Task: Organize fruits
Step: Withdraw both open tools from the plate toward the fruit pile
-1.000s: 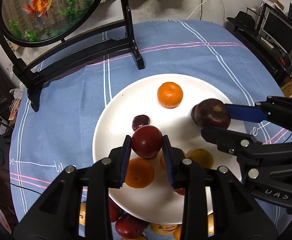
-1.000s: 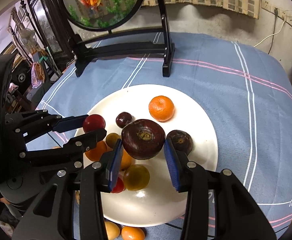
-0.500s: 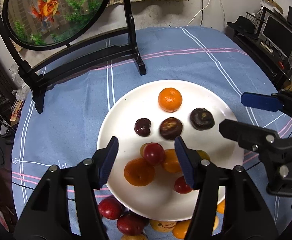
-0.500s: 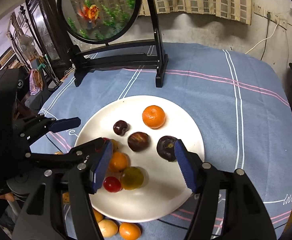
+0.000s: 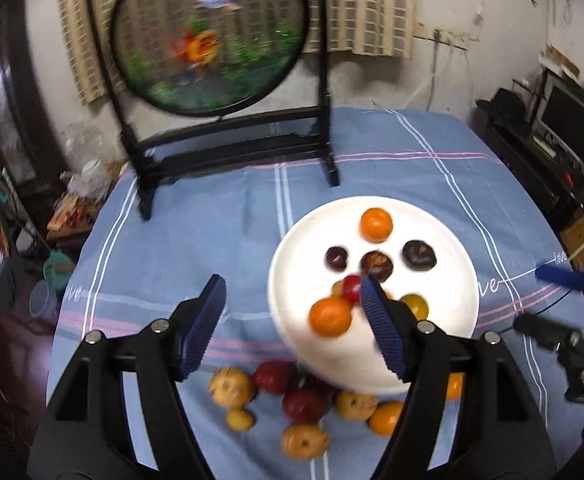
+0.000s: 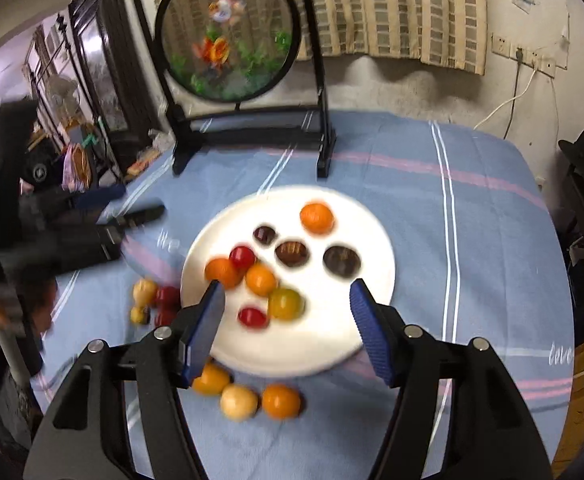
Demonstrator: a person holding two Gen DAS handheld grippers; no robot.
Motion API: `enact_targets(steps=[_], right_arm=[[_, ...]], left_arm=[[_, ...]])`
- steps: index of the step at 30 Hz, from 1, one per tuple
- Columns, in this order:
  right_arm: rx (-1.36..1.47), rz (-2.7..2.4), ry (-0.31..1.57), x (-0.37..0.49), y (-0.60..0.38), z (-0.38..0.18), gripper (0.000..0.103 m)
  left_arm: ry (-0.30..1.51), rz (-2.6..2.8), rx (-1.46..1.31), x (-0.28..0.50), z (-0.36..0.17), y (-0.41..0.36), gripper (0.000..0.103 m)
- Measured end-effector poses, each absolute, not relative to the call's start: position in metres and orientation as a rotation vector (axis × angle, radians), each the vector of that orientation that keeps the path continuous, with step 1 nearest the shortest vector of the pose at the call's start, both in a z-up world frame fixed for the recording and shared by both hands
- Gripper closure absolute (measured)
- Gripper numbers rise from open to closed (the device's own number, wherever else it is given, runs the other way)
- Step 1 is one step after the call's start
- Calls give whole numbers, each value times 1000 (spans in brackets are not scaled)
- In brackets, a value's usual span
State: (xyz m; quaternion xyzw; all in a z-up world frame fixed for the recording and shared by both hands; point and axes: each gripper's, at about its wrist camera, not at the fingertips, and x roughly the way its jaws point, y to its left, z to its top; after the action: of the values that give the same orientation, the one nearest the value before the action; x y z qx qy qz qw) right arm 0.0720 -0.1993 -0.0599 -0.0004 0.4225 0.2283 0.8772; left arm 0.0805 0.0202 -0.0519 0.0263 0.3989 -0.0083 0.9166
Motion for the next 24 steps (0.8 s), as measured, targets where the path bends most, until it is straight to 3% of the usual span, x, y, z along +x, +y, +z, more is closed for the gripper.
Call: enact_targets(steps=[1,13,20,23,24], right_arm=[[-4,483,904,63,-199,-66,36],[-100,536,1135,-3,-157,-163,37],[-117,514,1168,16,-138,-191,51],[-121,513,1139,25,-133,-190,67],[-120,512,1143,27,-132,-189,68]], left_arm=[[821,-2,41,71,-53,28,22],[983,41,-64,-15,-109,82,22],[1035,-10,-35,-40,-128,75,22],[1058,-38,-17,-37,-137,64,22],[1065,-46,-18,-34,-140,59,22]])
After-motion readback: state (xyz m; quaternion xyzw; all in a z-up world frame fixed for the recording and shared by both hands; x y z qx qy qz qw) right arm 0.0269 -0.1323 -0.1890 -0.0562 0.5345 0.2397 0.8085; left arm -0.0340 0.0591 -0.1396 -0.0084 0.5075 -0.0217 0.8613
